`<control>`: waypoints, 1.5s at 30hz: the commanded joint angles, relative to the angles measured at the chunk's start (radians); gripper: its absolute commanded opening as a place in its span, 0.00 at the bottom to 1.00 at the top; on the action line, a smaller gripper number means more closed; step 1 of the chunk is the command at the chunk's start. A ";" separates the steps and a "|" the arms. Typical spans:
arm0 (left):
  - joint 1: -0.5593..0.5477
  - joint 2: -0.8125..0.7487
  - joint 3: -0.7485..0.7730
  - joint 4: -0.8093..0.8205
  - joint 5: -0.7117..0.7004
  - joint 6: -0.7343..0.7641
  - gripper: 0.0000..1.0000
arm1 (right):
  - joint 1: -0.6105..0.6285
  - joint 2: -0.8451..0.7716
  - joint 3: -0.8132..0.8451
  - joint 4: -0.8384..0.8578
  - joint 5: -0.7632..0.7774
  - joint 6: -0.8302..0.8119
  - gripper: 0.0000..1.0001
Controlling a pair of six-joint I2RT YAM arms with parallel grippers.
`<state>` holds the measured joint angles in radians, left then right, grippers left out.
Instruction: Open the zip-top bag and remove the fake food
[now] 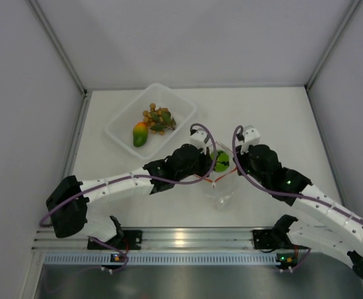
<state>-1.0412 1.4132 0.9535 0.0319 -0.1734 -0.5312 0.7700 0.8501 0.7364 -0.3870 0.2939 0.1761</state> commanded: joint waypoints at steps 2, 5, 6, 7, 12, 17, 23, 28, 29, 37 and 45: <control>0.007 -0.042 0.060 -0.013 0.041 -0.093 0.00 | 0.015 -0.019 -0.005 0.057 0.114 0.019 0.00; 0.010 -0.045 0.073 -0.013 0.133 -0.095 0.00 | 0.022 -0.008 0.001 0.071 0.152 0.022 0.00; 0.012 -0.045 0.082 -0.012 0.171 -0.093 0.00 | 0.020 0.000 0.004 0.076 0.160 0.022 0.00; 0.010 -0.046 0.086 -0.012 0.223 -0.090 0.00 | 0.020 0.007 0.009 0.080 0.177 0.022 0.00; 0.010 -0.098 0.047 0.069 0.288 -0.072 0.00 | 0.022 0.079 0.029 0.083 0.200 0.008 0.00; 0.012 -0.175 -0.059 0.184 0.288 -0.079 0.00 | 0.022 0.090 0.008 0.117 0.176 0.026 0.00; 0.013 -0.230 -0.180 0.370 0.241 -0.124 0.00 | 0.022 0.079 -0.017 0.172 0.108 0.063 0.00; 0.013 -0.223 -0.255 0.544 0.132 -0.165 0.00 | 0.022 0.066 -0.032 0.235 0.012 0.111 0.00; 0.012 -0.223 -0.266 0.568 0.115 -0.171 0.00 | 0.020 0.061 -0.035 0.243 -0.001 0.117 0.00; 0.012 -0.203 -0.289 0.744 0.055 -0.174 0.00 | 0.020 0.060 -0.069 0.270 -0.047 0.149 0.00; 0.013 -0.235 -0.251 0.757 0.083 -0.187 0.00 | 0.018 0.136 -0.054 0.254 0.010 0.158 0.00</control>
<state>-1.0294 1.2091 0.6579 0.6842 -0.0944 -0.7074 0.7769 0.9482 0.6525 -0.1822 0.2790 0.3183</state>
